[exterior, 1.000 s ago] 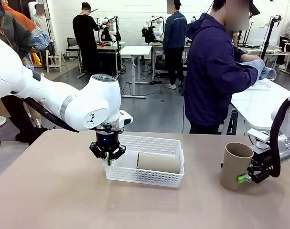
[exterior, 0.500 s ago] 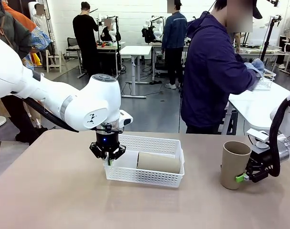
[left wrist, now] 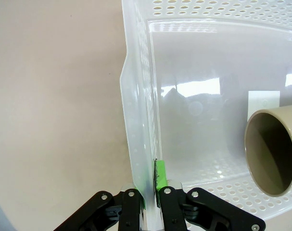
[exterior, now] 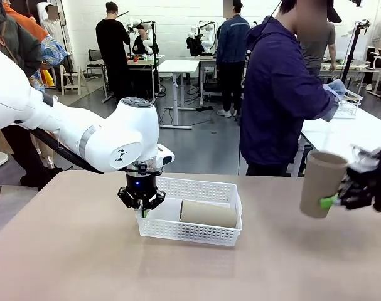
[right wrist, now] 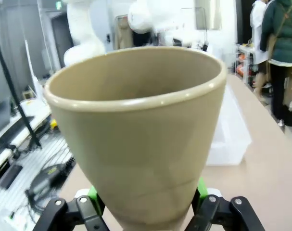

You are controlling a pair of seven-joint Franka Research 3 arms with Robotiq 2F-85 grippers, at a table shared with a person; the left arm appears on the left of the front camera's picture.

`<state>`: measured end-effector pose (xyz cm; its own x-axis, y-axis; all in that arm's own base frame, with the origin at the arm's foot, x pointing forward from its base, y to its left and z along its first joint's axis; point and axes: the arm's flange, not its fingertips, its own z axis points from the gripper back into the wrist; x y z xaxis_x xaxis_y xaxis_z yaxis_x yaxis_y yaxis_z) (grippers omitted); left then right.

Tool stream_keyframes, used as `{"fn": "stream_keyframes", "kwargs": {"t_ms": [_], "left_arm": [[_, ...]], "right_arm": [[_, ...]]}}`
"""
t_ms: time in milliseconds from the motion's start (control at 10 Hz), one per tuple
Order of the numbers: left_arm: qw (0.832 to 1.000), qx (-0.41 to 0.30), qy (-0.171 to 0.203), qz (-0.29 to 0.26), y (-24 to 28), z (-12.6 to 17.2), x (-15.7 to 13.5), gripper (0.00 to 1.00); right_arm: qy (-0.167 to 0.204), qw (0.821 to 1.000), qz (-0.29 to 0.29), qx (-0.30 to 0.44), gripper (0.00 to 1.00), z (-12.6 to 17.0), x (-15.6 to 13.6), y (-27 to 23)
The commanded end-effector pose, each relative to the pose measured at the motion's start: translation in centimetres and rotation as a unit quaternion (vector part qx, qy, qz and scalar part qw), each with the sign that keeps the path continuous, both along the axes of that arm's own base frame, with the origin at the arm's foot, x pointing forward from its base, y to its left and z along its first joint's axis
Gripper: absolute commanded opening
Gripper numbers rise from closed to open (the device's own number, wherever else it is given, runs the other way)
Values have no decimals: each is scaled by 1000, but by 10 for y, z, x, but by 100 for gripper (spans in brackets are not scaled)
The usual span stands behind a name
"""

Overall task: Clean and organize the cups into the basket.
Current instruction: Pick up the Reusable plastic cup from the right side of the table and stack it inside the Organizing basket in the center of the table.

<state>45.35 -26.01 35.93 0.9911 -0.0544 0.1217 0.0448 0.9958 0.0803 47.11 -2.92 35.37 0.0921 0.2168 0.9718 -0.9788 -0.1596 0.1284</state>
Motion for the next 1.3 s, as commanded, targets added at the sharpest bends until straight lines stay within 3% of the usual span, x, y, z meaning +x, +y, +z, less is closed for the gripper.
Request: {"fn": "stream_keyframes", "kwargs": {"t_ms": [0, 200, 900, 1000, 1200], "left_arm": [[1000, 4, 2, 0, -2, 0, 0, 0], [1000, 4, 2, 0, -2, 0, 0, 0], [1000, 4, 2, 0, -2, 0, 0, 0], [1000, 4, 2, 0, -2, 0, 0, 0], [1000, 4, 2, 0, -2, 0, 0, 0]], "right_arm": [[8, 999, -51, -12, 23, 62, -36, 2], [-2, 998, -53, -24, 23, 96, -47, 10], [-10, 999, -42, -18, 23, 100, -47, -3], [-3, 999, -46, -23, 81, 98, -48, -3], [17, 982, -90, -164, 81, 166, -27, 83]]}}
